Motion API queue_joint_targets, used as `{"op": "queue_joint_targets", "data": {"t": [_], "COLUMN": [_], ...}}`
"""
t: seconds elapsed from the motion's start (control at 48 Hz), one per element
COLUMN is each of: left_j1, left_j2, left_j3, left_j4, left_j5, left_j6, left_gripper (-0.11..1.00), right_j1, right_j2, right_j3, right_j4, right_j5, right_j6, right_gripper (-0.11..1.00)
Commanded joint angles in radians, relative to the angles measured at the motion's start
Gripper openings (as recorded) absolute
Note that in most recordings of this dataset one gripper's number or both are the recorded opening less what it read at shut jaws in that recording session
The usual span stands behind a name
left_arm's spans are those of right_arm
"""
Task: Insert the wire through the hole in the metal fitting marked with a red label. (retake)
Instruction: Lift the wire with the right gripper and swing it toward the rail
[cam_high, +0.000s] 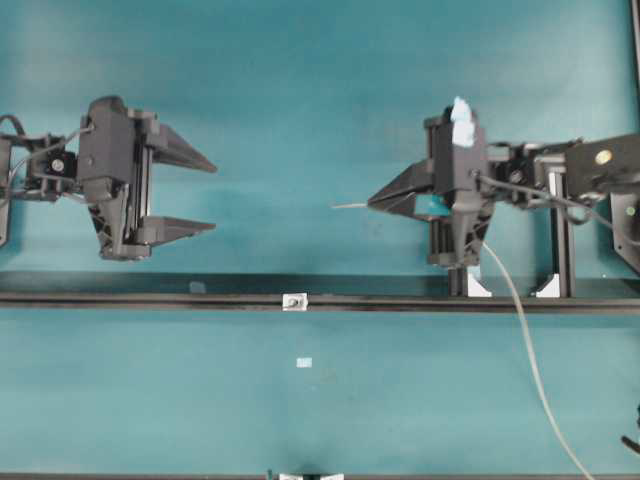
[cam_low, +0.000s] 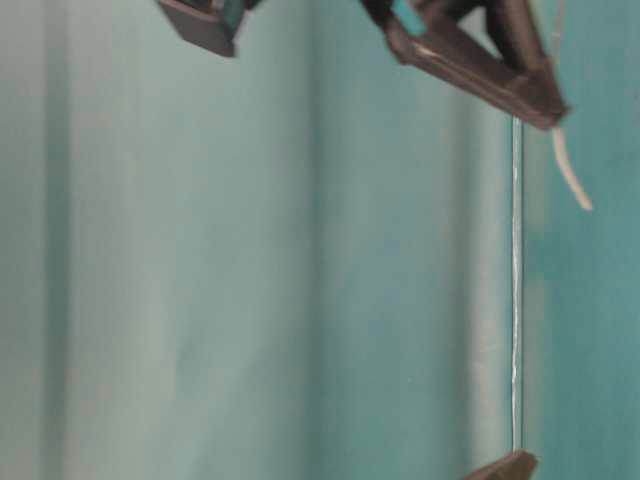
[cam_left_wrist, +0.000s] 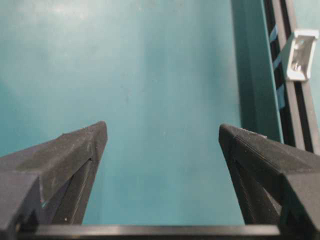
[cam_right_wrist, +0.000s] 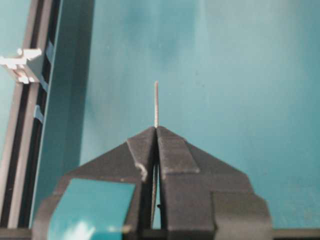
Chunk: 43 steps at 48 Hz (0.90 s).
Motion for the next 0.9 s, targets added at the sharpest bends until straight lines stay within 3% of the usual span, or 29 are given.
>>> {"op": "queue_joint_targets", "data": {"t": [0.0,0.208,0.375,0.5,0.687,0.874], "left_j1": [0.000,-0.002,-0.028,-0.063,-0.118,-0.155], "left_j2": [-0.026,-0.044,-0.031,-0.015,0.026,0.124], "left_j3": [-0.035,-0.044,-0.040,-0.012,0.051,0.058], "left_j4": [-0.002,-0.003,-0.006,-0.008,-0.006,-0.006], "left_j5": [0.009,0.014,-0.012,-0.106,-0.354,-0.503], "left_j6": [0.000,-0.003,-0.048,-0.074,-0.075,-0.074], "left_gripper": [0.46,0.46,0.46,0.46,0.46,0.46], "right_j1": [-0.005,-0.005,-0.005,0.006,0.037,0.086], "right_j2": [-0.058,-0.078,-0.074,-0.074,-0.074,-0.055], "right_j3": [-0.025,-0.006,0.026,0.054,0.097,0.146], "right_j4": [0.000,0.000,0.003,0.003,0.006,0.038], "right_j5": [0.021,0.017,-0.054,-0.115,-0.215,-0.341], "right_j6": [-0.002,0.002,0.003,0.003,0.003,0.003], "right_gripper": [0.03,0.03,0.03,0.03,0.03,0.03]}}
